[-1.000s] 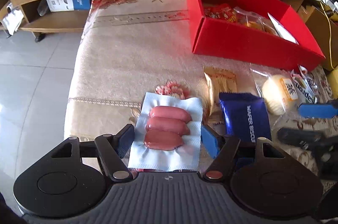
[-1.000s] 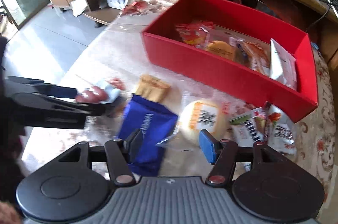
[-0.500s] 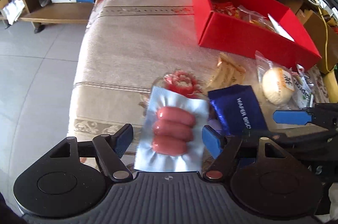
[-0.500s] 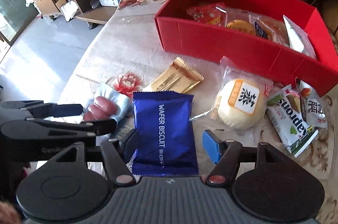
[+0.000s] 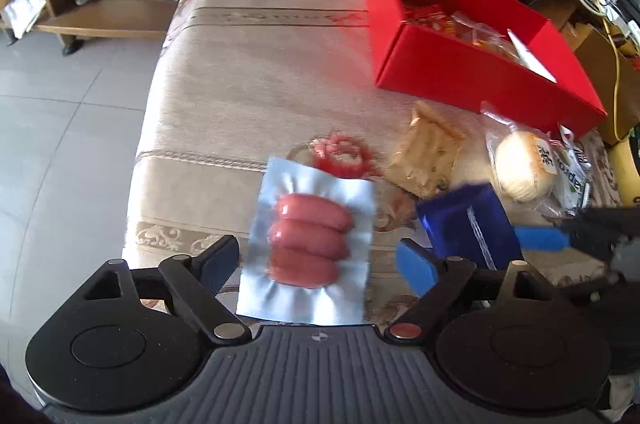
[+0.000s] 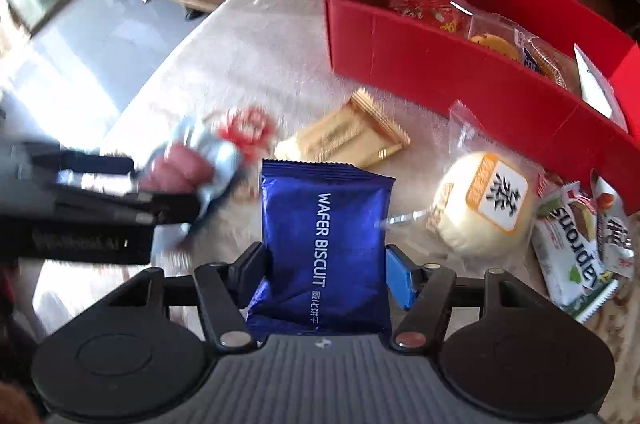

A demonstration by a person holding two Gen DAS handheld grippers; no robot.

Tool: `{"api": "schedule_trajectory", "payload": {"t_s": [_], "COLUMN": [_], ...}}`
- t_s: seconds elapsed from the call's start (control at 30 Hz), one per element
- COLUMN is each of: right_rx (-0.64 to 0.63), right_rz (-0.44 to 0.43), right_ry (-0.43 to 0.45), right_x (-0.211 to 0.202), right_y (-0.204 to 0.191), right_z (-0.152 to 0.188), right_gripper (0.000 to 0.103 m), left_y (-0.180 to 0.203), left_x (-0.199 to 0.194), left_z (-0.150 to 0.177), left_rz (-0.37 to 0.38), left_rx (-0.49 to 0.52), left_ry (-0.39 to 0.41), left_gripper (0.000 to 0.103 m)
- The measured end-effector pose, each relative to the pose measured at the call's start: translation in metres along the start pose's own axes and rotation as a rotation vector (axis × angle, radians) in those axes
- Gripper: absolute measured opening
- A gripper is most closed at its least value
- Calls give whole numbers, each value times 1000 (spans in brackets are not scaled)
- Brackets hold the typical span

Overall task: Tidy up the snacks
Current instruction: 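Grasp the sausage pack with the left gripper while the right grasps the blue wafer biscuit, then lift the sausage pack and wafer biscuit over the red box with both grippers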

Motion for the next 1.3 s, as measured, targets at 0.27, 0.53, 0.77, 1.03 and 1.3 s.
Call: {"api": "schedule_trajectory", "payload": {"t_s": [0.27, 0.53, 0.77, 1.03, 1.3], "right_rx": [20, 16, -45, -16, 42], "right_rz": [1, 0, 44, 14, 6], "right_ry": [2, -6, 22, 42, 130], "right_x": [-27, -11, -5, -29, -60], "right_y": [17, 18, 11, 26, 40], "right_z": [36, 27, 22, 39, 38], "right_gripper": [55, 72, 70, 61, 61], "left_y": [3, 25, 33, 44, 65], "left_x": [12, 14, 8, -2, -18], "left_z": [-6, 3, 14, 22, 17], "left_rz": [-56, -145, -145, -77, -16], "left_rx": [-12, 100, 100, 88, 101], "left_ry": [3, 23, 31, 31, 79], "left_gripper": [97, 79, 75, 74, 74]}}
Point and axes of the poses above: each gripper's, at about its wrist camera, not at the fingertips, and x roughly the way its jaws point, y to its right, z to its underside, the point moved 1 cm from there along x, roughly the way its jaws point, and after that the axes turned 8 degrees about -x, right-handed, at the moved point
